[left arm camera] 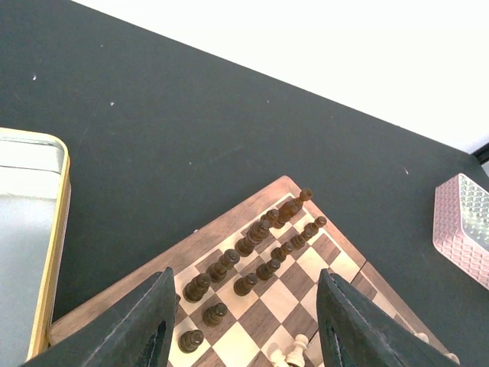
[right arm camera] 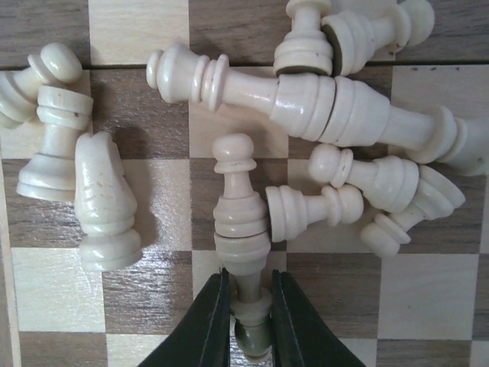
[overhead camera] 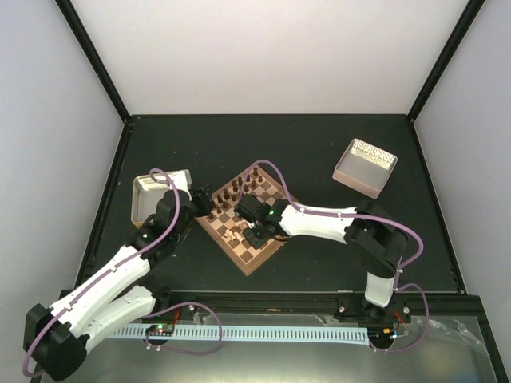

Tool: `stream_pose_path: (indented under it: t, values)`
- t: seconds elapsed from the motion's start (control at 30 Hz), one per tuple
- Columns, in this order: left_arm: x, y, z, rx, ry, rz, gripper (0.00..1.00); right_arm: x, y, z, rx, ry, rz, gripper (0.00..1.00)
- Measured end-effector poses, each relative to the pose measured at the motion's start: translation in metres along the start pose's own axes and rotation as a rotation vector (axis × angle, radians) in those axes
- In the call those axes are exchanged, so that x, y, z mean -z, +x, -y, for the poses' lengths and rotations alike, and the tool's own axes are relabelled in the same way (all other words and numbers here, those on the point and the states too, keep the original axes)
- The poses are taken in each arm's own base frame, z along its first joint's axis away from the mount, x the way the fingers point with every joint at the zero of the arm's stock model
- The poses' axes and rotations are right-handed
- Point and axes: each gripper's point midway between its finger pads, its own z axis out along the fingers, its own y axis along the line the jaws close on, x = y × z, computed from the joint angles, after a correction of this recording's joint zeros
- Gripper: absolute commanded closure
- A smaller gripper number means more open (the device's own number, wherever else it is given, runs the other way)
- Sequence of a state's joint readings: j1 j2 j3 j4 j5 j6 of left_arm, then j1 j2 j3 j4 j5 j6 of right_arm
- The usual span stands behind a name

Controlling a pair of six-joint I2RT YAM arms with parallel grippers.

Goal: Set up the chess pieces on the board
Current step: Pick up the chess piece from the chessboard.

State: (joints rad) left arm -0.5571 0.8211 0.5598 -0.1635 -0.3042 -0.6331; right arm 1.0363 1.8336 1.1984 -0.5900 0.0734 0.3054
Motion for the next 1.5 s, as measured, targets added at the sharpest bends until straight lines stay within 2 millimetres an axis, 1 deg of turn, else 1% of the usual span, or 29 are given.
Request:
stream_pose_path:
  t: [0.13, 0.23, 0.27, 0.4, 0.47, 0.5, 0.6, 0.7, 0.8, 0.83, 0.9, 1.0, 1.07, 1.27, 1.33, 1.4, 1.5]
  values:
    - [0.003, 0.001, 0.000, 0.010, 0.014, 0.002, 0.43, 0.002, 0.004, 0.002, 0.024, -0.002, 0.018, 0.90]
    - [0.004, 0.005, 0.005, 0.016, 0.047, -0.018, 0.35, 0.009, 0.009, 0.003, 0.047, -0.010, 0.050, 0.90]
    - [0.004, 0.007, 0.007, 0.016, 0.063, -0.029, 0.34, 0.012, 0.008, 0.004, 0.054, -0.015, 0.069, 0.90]
    - [0.004, 0.019, 0.019, 0.012, 0.155, -0.103, 0.33, 0.038, -0.002, 0.001, 0.086, -0.057, 0.207, 0.90]
    - [0.005, 0.023, 0.023, 0.021, 0.209, -0.149, 0.31, 0.057, -0.011, -0.002, 0.104, -0.083, 0.303, 0.90]
    - [0.006, 0.025, 0.025, 0.028, 0.238, -0.172, 0.29, 0.070, -0.017, -0.003, 0.116, -0.099, 0.369, 0.90]
    - [0.012, 0.029, 0.035, 0.053, 0.341, -0.239, 0.28, 0.093, -0.029, -0.005, 0.136, -0.116, 0.485, 0.90]
    - [0.023, 0.033, 0.054, 0.065, 0.468, -0.319, 0.28, 0.108, -0.034, -0.006, 0.156, -0.132, 0.578, 0.89]
    - [0.033, 0.036, 0.075, 0.065, 0.584, -0.399, 0.29, 0.118, -0.032, -0.007, 0.172, -0.147, 0.655, 0.89]
    - [0.035, 0.038, 0.080, 0.066, 0.609, -0.426, 0.30, 0.120, -0.033, -0.007, 0.175, -0.150, 0.671, 0.89]
    - [0.036, 0.044, 0.084, 0.067, 0.637, -0.478, 0.36, 0.124, -0.036, -0.008, 0.178, -0.156, 0.697, 0.89]
    - [0.033, 0.056, 0.087, 0.080, 0.665, -0.562, 0.45, 0.126, -0.043, -0.010, 0.180, -0.160, 0.729, 0.89]
    - [0.031, 0.064, 0.087, 0.095, 0.672, -0.606, 0.48, 0.125, -0.046, -0.011, 0.180, -0.163, 0.736, 0.89]
    - [0.026, 0.070, 0.087, 0.113, 0.677, -0.640, 0.63, 0.112, -0.046, -0.014, 0.193, -0.166, 0.716, 0.89]
    - [0.022, 0.072, 0.086, 0.121, 0.675, -0.652, 0.69, 0.108, -0.045, -0.014, 0.197, -0.165, 0.708, 0.89]
    - [0.017, 0.077, 0.085, 0.133, 0.663, -0.671, 0.73, 0.103, -0.044, -0.015, 0.201, -0.163, 0.696, 0.89]
    - [0.011, 0.085, 0.081, 0.148, 0.645, -0.696, 0.81, 0.096, -0.042, -0.015, 0.203, -0.160, 0.678, 0.90]
